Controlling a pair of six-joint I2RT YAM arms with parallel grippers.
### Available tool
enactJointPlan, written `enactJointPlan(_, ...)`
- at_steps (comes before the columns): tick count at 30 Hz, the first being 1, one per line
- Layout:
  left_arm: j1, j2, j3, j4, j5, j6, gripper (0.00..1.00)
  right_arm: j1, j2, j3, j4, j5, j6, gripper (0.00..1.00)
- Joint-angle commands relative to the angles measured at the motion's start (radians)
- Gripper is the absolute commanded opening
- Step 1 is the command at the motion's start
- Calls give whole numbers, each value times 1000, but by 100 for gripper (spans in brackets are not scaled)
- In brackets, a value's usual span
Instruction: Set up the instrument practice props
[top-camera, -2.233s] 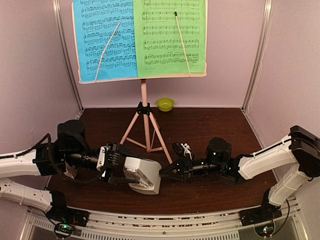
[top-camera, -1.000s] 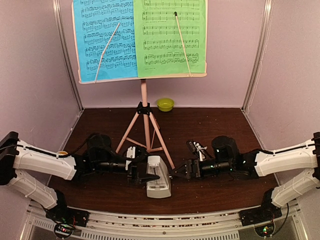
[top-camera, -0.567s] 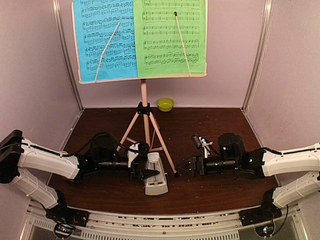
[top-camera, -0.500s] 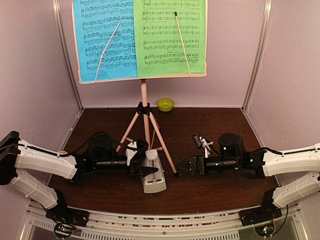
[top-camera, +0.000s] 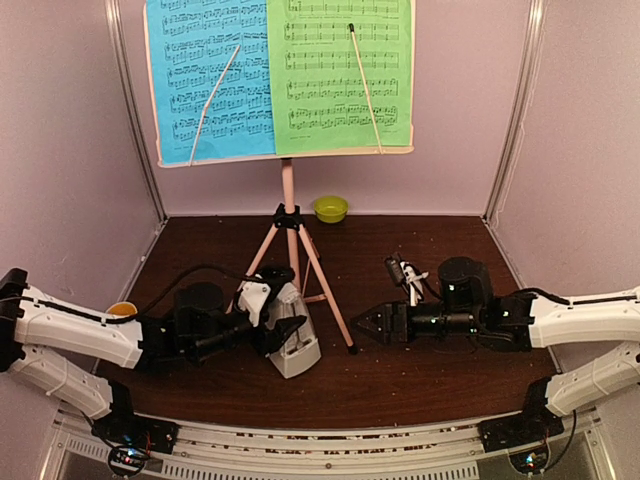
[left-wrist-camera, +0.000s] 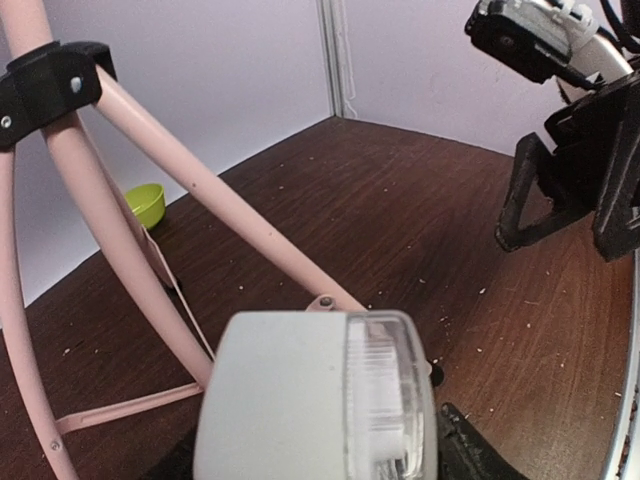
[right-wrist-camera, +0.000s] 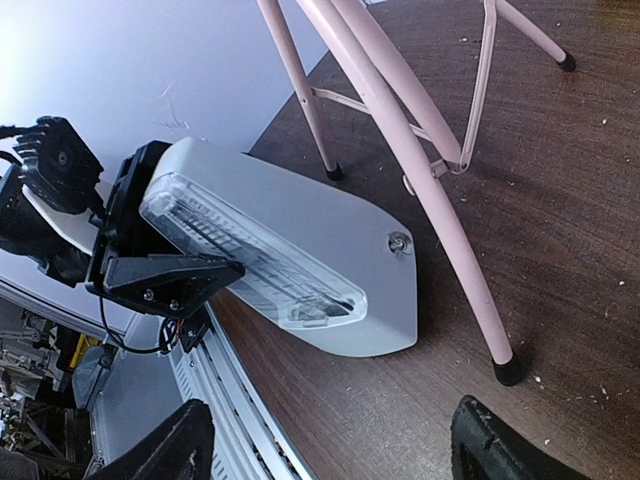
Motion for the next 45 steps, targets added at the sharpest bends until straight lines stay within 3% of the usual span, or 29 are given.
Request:
enactJointPlan(1,-55,24,23,173,-216,-78,33,-3,-9,32,-12,33,-34,82)
enactJointPlan(7,-106,94,76,128,-358,-179,37,-2,-11,39,-13,45,-55,82)
enactJointPlan(11,-116,118,95,138,-373,-223,43,-1,-7,45,-18,47,-65,82)
enactJointPlan(15,-117,134,108,136,-304,-238,62,2,-2,53,-21,48,-80,84)
enactJointPlan(18,-116,127,106,123,-279,-269,94,2,0,59,-30,54,-93,84)
enactJointPlan(19,-115,118,101,122,-273,-281,97,2,0,62,-36,55,-95,85)
enactJointPlan(28,-60,-46,-16,193,28,-333,98,11,-9,64,-50,81,-118,90)
enactJointPlan(32,8,-148,-58,68,42,-367,98,18,1,63,-41,82,-114,91)
enactJointPlan(35,48,-214,-123,66,95,-362,98,21,3,58,-31,81,-108,91)
enactJointPlan(38,107,-215,-164,92,237,-373,98,25,8,59,-24,78,-106,91)
enactJointPlan(45,135,-90,-240,347,489,-356,98,25,15,57,-18,69,-99,92)
